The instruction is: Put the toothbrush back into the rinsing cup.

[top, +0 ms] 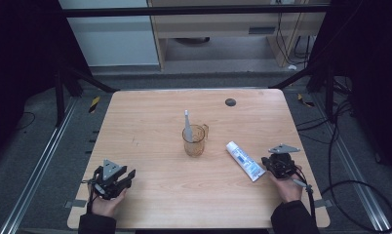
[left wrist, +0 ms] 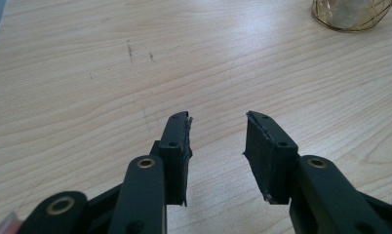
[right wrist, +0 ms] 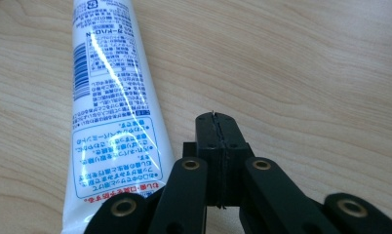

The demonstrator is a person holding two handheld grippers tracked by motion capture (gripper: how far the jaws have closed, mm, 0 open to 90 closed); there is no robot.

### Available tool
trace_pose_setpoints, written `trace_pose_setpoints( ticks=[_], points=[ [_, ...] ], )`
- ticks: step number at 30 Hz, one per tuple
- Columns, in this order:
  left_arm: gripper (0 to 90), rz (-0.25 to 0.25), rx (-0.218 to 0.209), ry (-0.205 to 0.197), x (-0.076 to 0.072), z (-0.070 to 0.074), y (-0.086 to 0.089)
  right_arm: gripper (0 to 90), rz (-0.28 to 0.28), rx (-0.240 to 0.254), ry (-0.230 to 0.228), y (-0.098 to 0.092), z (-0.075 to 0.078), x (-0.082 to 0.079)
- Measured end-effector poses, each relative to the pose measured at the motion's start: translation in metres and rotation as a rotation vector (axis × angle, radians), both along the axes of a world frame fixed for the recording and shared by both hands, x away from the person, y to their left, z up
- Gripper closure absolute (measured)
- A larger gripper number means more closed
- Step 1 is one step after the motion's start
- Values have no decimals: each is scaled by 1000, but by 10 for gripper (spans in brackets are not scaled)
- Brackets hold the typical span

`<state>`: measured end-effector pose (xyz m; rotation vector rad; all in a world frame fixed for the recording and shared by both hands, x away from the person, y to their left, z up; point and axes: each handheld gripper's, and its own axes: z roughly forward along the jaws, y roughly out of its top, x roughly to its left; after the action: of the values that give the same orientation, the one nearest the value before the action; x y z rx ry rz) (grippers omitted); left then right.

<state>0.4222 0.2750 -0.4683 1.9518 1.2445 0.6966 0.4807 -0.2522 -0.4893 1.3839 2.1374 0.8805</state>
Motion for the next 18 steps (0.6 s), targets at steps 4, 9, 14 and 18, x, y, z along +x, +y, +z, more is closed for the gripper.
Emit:
trace_pose_setpoints(
  ticks=[4,9,14,18],
  points=[
    [609,-4,3,3,1,-1,0,900,11,-8,17,1,-2,0],
    [609,-3,5,2,1,0,1,900,35,-19,32,3,-2,-3],
    [608,-4,6,1,1,0,1,900,50,-18,43,5,-3,-6],
    [608,-3,5,-1,0,0,1,900,75,0,44,9,-3,-10]
  ],
)
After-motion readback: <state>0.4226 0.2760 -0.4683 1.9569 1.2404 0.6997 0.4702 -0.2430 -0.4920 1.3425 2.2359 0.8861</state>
